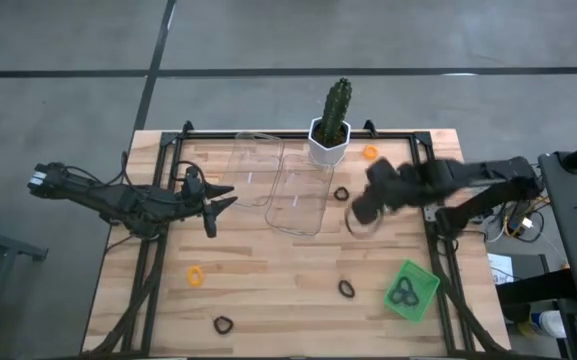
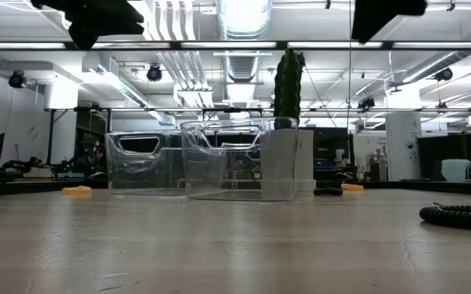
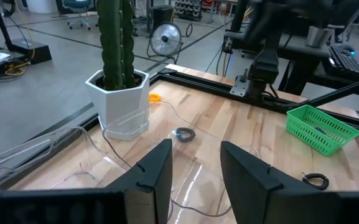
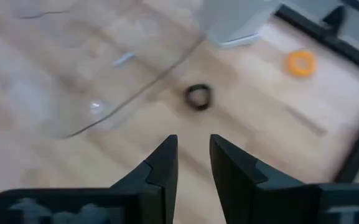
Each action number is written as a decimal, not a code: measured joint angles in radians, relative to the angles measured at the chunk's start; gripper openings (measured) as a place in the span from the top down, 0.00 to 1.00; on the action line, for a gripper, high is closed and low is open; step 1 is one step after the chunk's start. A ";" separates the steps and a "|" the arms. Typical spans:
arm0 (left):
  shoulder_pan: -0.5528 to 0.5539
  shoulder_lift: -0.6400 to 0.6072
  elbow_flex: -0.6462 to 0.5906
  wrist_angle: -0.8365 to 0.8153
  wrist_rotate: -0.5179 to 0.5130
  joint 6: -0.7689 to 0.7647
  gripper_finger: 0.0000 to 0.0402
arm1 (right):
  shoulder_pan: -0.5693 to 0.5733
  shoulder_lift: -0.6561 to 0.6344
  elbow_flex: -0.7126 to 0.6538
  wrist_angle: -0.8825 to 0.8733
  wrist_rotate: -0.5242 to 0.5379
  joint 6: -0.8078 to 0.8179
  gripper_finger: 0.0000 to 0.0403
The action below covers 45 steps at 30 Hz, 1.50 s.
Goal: Sort items
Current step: Put the top right yellow keychain into the right transparent bin
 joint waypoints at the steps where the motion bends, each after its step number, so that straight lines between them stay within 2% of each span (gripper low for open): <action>1: 0.000 0.000 0.000 0.000 0.000 0.000 0.68 | -0.054 -0.001 -0.002 0.000 -0.020 -0.049 0.77; 9: 0.000 0.000 0.000 0.000 0.000 0.000 0.68 | -0.454 -0.005 -0.033 -0.002 -0.238 -0.361 0.70; 17: 0.000 0.000 0.000 0.000 -0.003 0.000 0.68 | -0.686 -0.005 -0.098 0.017 -0.258 -0.418 0.55; 22: 0.000 0.000 0.000 0.000 -0.004 0.001 0.68 | -0.767 -0.006 -0.174 0.090 -0.339 -0.363 0.47; 27: 0.000 0.000 0.000 -0.001 -0.004 0.002 0.68 | -0.815 -0.006 -0.259 0.175 -0.379 -0.325 0.43; 37: 0.000 0.000 0.000 -0.008 -0.005 0.045 0.68 | -0.901 -0.006 -0.360 0.230 -0.386 -0.279 0.43; 45: 0.000 0.000 0.000 -0.008 -0.005 0.046 0.68 | -0.967 -0.006 -0.444 0.432 -0.386 -0.123 0.43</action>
